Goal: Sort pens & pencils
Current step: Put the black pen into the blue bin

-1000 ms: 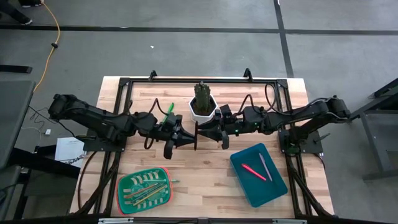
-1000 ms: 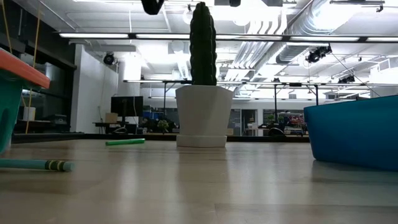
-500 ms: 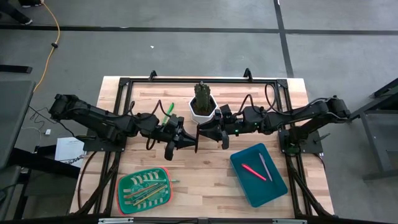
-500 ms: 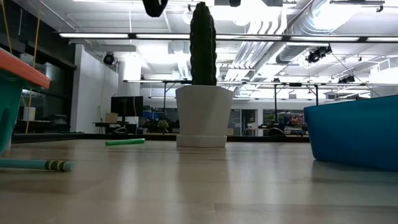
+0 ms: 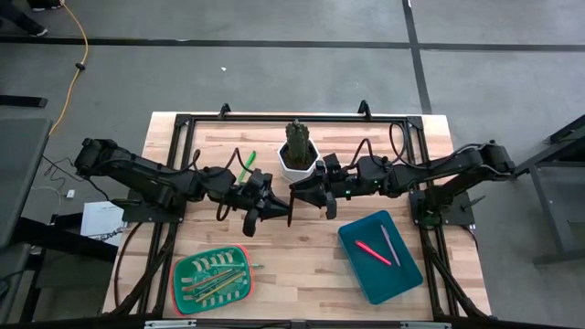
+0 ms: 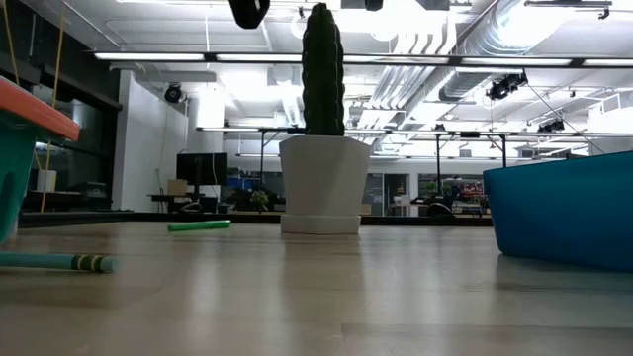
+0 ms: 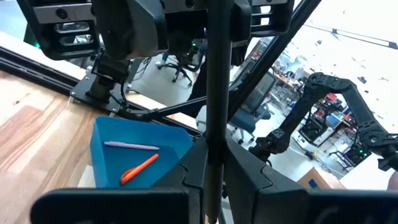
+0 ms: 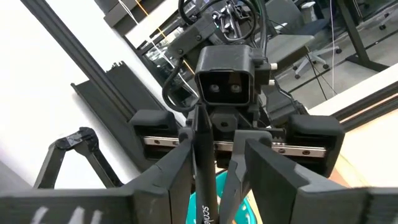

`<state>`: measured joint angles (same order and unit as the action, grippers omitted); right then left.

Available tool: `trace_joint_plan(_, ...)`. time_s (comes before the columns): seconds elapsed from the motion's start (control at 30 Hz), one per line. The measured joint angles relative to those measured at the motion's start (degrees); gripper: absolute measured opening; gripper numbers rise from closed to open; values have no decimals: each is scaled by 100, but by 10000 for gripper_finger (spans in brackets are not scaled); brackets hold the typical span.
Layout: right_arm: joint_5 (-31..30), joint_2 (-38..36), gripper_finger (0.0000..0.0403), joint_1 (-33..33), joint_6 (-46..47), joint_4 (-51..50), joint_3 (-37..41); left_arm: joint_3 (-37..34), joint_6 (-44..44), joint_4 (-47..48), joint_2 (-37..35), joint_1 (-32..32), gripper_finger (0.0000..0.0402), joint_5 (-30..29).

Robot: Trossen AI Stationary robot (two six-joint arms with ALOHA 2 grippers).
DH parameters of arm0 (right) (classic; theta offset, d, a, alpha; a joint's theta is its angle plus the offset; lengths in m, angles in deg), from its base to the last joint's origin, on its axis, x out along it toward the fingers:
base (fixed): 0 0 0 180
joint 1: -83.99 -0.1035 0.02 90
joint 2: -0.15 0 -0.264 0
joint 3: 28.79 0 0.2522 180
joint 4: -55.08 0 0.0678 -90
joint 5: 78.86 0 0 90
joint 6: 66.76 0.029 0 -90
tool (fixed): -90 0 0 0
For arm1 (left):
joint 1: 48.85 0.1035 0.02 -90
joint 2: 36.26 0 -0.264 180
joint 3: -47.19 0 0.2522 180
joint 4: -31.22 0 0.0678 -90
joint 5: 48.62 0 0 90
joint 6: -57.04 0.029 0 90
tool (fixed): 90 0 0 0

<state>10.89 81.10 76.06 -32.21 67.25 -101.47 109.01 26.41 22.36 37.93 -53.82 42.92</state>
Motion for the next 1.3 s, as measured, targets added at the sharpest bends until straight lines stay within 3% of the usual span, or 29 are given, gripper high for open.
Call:
trace_joint_plan(0.67,4,-4,36,0,-109,13,0,0,44,7,0,2,28,-31)
trace_joint_plan(0.97,3,-4,21,0,-159,11,0,0,190,5,0,2,29,-31)
trace_joint_plan(1.3,0,-2,20,2,-183,-15,0,0,345,-11,-7,9,114,39)
